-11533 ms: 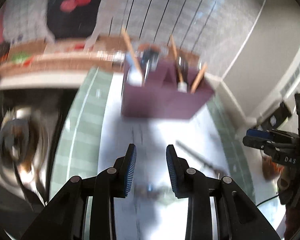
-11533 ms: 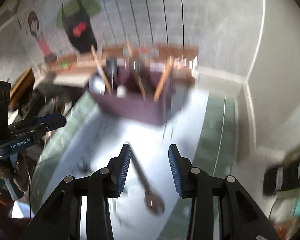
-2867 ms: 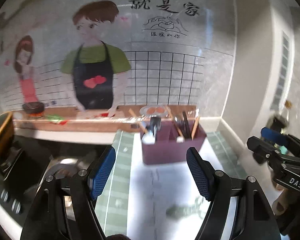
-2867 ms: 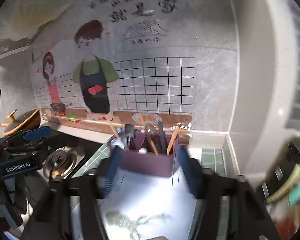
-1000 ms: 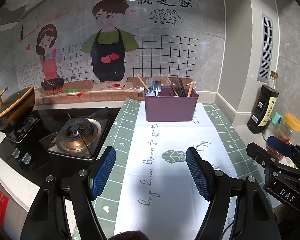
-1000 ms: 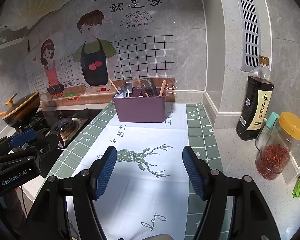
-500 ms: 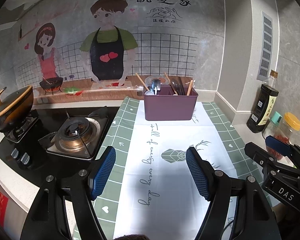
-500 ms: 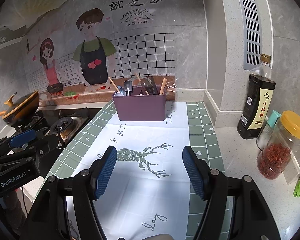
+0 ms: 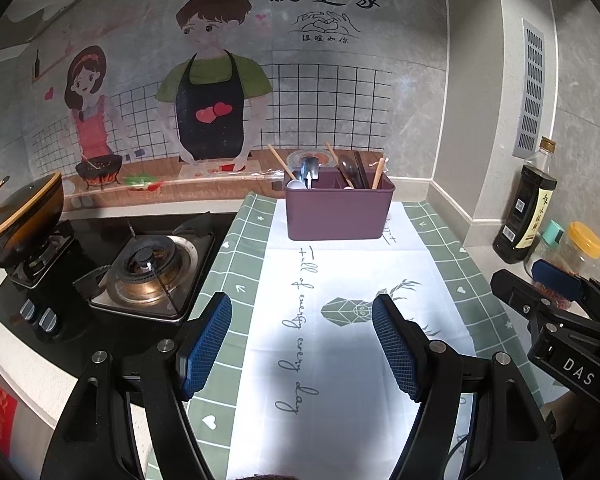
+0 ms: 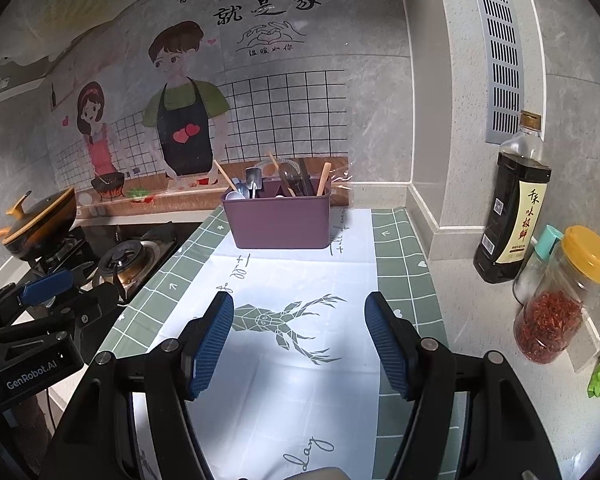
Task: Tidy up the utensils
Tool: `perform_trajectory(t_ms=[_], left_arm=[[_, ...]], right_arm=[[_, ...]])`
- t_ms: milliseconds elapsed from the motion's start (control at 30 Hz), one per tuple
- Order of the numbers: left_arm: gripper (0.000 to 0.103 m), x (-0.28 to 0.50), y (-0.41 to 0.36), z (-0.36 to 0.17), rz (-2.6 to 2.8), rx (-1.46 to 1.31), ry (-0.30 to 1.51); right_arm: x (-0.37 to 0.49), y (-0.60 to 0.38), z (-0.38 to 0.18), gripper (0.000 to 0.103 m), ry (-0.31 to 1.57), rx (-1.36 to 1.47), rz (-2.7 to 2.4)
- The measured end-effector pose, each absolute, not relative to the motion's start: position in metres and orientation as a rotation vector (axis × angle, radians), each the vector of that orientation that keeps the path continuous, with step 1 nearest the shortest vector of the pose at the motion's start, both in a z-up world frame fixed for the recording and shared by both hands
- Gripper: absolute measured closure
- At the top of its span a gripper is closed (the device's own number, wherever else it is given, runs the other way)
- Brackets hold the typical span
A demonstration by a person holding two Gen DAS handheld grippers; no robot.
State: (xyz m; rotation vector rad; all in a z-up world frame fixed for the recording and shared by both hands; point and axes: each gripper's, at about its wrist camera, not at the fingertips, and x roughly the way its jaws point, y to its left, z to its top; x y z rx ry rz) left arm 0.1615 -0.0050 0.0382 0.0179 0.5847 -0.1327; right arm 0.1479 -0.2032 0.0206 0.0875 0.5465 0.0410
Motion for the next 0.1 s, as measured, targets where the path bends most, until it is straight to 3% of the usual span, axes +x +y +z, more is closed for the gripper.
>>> perform_trajectory(t_ms=[100], left_arm=[[0.030,0.1643,-0.0028,0.0388,-0.136,0.018,0.586]], right_arm=[[0.1486,-0.2036,0.0211,0.037,0.547,0.088,0.041]])
